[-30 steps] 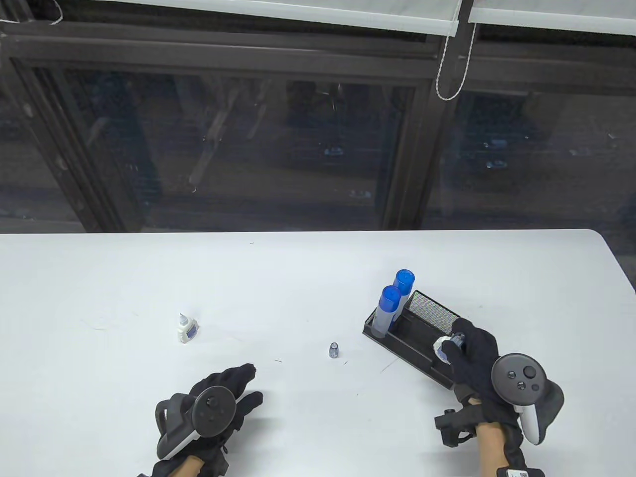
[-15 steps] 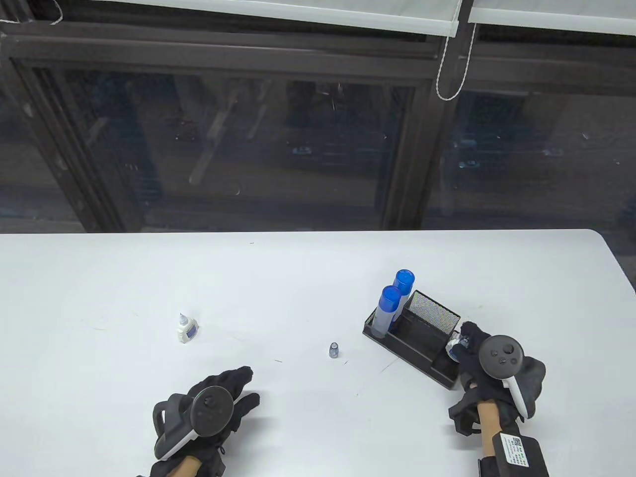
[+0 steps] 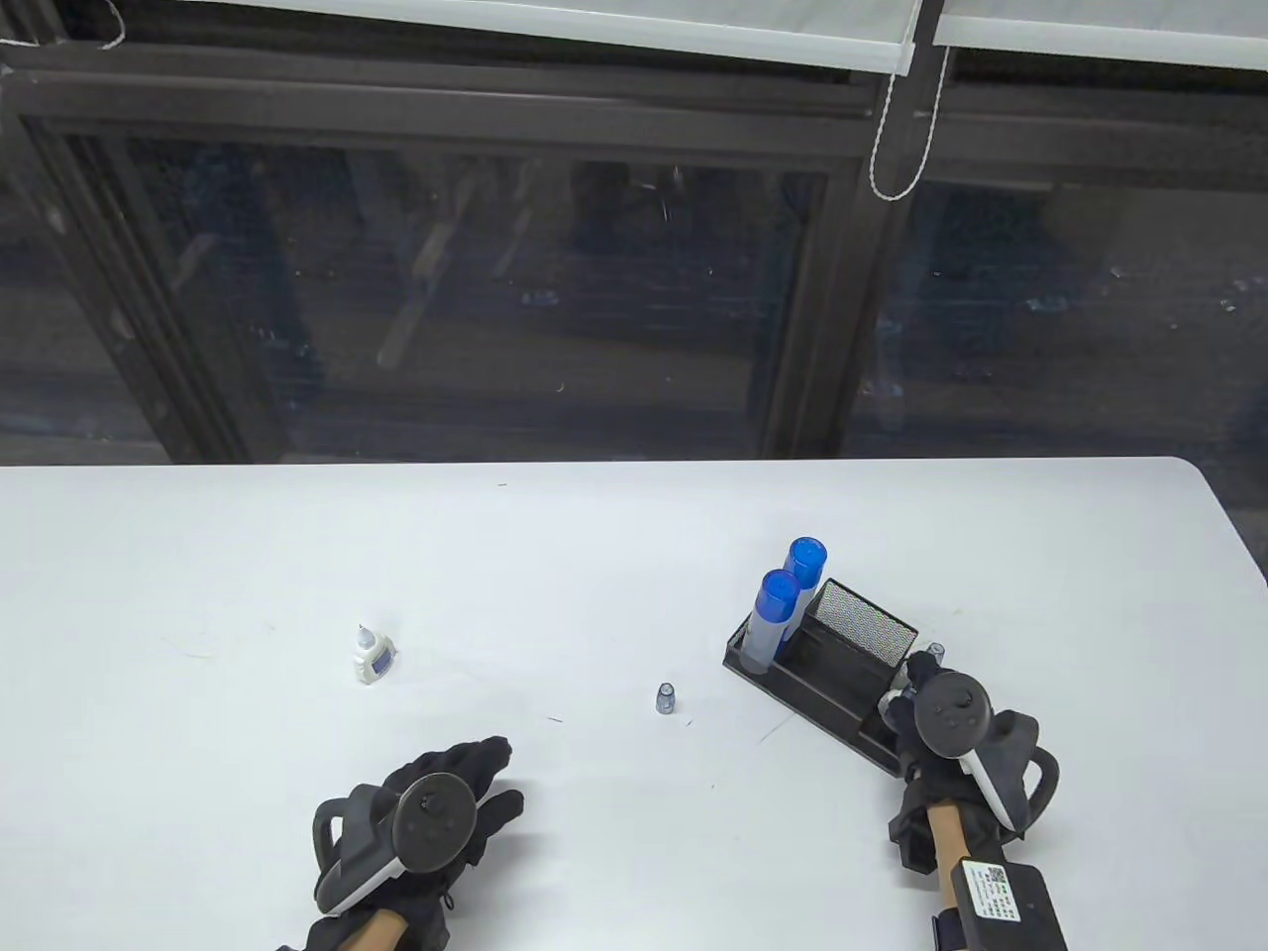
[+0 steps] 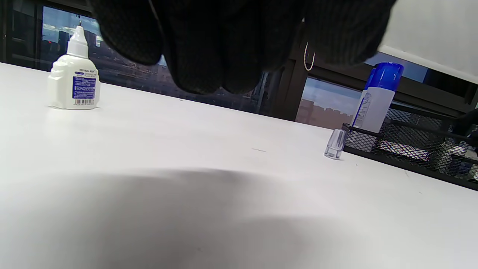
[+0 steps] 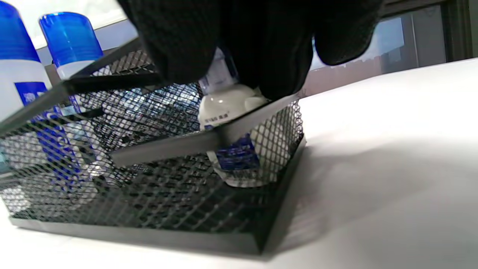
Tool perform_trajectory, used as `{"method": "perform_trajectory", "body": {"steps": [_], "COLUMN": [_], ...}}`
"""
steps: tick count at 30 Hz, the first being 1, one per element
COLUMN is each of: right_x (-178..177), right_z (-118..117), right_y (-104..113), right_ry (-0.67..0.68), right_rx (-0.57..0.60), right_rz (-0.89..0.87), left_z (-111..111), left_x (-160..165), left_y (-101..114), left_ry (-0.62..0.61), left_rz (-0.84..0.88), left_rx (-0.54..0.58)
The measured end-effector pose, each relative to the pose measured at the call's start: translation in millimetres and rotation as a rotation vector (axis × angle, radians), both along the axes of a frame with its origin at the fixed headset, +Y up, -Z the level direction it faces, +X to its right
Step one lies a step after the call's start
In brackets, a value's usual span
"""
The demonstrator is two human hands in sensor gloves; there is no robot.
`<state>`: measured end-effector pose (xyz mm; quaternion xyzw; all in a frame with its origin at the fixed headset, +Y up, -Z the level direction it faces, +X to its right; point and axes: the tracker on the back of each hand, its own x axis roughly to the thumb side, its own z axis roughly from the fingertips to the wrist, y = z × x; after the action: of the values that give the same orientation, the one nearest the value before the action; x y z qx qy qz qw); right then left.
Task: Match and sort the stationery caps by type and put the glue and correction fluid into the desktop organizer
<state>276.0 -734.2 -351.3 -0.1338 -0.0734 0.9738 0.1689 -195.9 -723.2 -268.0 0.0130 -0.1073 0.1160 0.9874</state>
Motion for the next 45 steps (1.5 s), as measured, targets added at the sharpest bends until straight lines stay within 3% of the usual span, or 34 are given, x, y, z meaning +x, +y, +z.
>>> {"method": "perform_trajectory", "body": {"steps": [3,9,12,17,22,27,32,38,45], "right_x": [4,-10,-30,-76,-127,-163,-173,-169,-153], "right_z": [4,20,31,48,58,63,62,65,74], "right_y": [6,52,78,97,84,51,22,13,13], "right_ry": [-0.015,0.074,0.213,0.42,0.599,0.662,0.639,0.633,0.624], "right_rx": [0.01,0.027,0.041,0.011,-0.053,-0.099,-0.145,-0.149,-0.153], "right_rz": [-0.087,-0.181,-0.28,-0.325,-0.353,-0.264,-0.247,-0.225,-0.271], "left_z": [1,4,4,6,10,11,9,4,-35], "left_x": [0,1,1,0,0,-2,-4,-10,-53], "left_y": [0,5,4,7,12,13,12,9,43], "left_ry": [-0.001,-0.002,-0.002,0.001,0.0,0.004,0.009,0.035,0.184], "left_rz": [0.0,0.007,0.008,0.019,0.03,0.035,0.041,0.046,0.116], "left_rx": [0.002,0.027,0.026,0.043,0.065,0.073,0.066,0.042,0.125]}}
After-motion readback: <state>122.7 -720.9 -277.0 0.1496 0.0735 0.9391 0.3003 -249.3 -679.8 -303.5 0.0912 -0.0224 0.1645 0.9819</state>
